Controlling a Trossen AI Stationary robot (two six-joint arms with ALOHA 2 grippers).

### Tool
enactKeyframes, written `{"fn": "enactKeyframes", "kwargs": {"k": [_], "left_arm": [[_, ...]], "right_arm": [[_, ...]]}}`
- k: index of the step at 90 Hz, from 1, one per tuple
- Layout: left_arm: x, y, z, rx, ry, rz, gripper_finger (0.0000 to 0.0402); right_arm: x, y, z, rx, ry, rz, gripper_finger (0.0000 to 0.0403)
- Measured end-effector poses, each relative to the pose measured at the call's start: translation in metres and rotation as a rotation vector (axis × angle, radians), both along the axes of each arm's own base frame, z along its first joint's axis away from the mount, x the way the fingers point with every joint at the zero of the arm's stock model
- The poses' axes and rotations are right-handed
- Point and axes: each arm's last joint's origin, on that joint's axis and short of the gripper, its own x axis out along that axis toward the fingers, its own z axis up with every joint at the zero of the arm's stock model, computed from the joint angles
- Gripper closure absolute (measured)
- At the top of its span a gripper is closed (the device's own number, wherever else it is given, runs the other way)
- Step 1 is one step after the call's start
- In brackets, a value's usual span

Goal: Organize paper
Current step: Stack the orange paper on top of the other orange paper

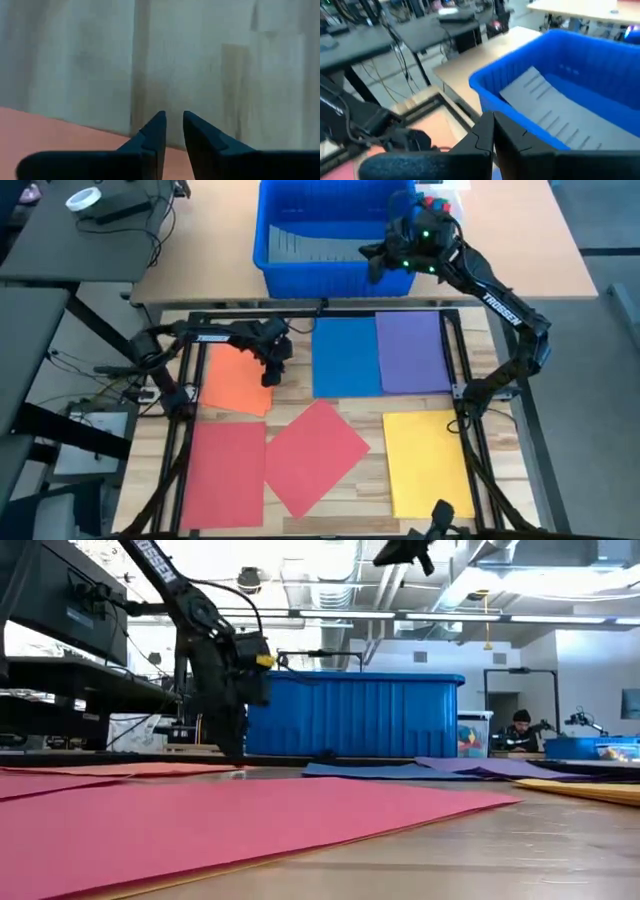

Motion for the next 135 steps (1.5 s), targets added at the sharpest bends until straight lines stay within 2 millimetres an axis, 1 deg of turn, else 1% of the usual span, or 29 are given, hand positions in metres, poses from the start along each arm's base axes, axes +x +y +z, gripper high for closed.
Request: {"fn": "enactKeyframes", "kwargs": {"k": [14, 21, 30, 49, 78, 85, 91, 99, 104, 111, 121, 135], "left_arm": [[-0.002, 0.003, -0.007, 0.032, 0.053, -0.051, 0.0359], [-0.005, 0.004, -0.008, 0.069, 0.1, -0.036, 0.036], [-0.011, 0.008, -0.007, 0.073, 0.138, -0.011, 0.036], [-0.021, 0.016, -0.003, 0.113, 0.19, 0.124, 0.036], [-0.023, 0.019, 0.001, 0.128, 0.188, 0.165, 0.036], [-0.022, 0.019, 0.006, 0.111, 0.2, 0.18, 0.036], [-0.019, 0.015, 0.016, 0.087, 0.188, 0.163, 0.036], [-0.011, 0.006, 0.032, 0.036, 0.091, 0.103, 0.036], [-0.009, -0.001, 0.036, -0.003, 0.063, 0.052, 0.036], [-0.009, -0.01, 0.033, -0.037, 0.099, 0.019, 0.036], [-0.003, -0.017, 0.027, -0.046, 0.115, -0.001, 0.036], [-0.002, -0.027, 0.016, -0.08, 0.156, -0.023, 0.036]], "right_arm": [[0.001, 0.0, -0.002, -0.022, 0.025, 0.02, 0.0403], [0.001, 0.0, -0.002, -0.024, 0.036, 0.022, 0.0403], [0.0, 0.0, -0.003, -0.019, 0.047, 0.023, 0.0403], [0.0, 0.001, -0.007, -0.001, 0.081, 0.027, 0.0403], [0.0, 0.001, -0.007, -0.001, 0.081, 0.026, 0.0403], [0.0, 0.001, -0.007, -0.001, 0.081, 0.026, 0.0403], [0.0, 0.001, -0.007, 0.001, 0.083, 0.026, 0.0403], [-0.001, 0.001, -0.007, 0.002, 0.085, 0.026, 0.0403], [0.0, 0.001, -0.007, 0.002, 0.085, 0.026, 0.0403], [-0.001, 0.001, -0.007, 0.001, 0.086, 0.026, 0.0403], [0.0, 0.001, -0.008, -0.005, 0.094, 0.03, 0.0403], [-0.001, 0.001, -0.012, 0.01, 0.123, 0.033, 0.0403]]}}
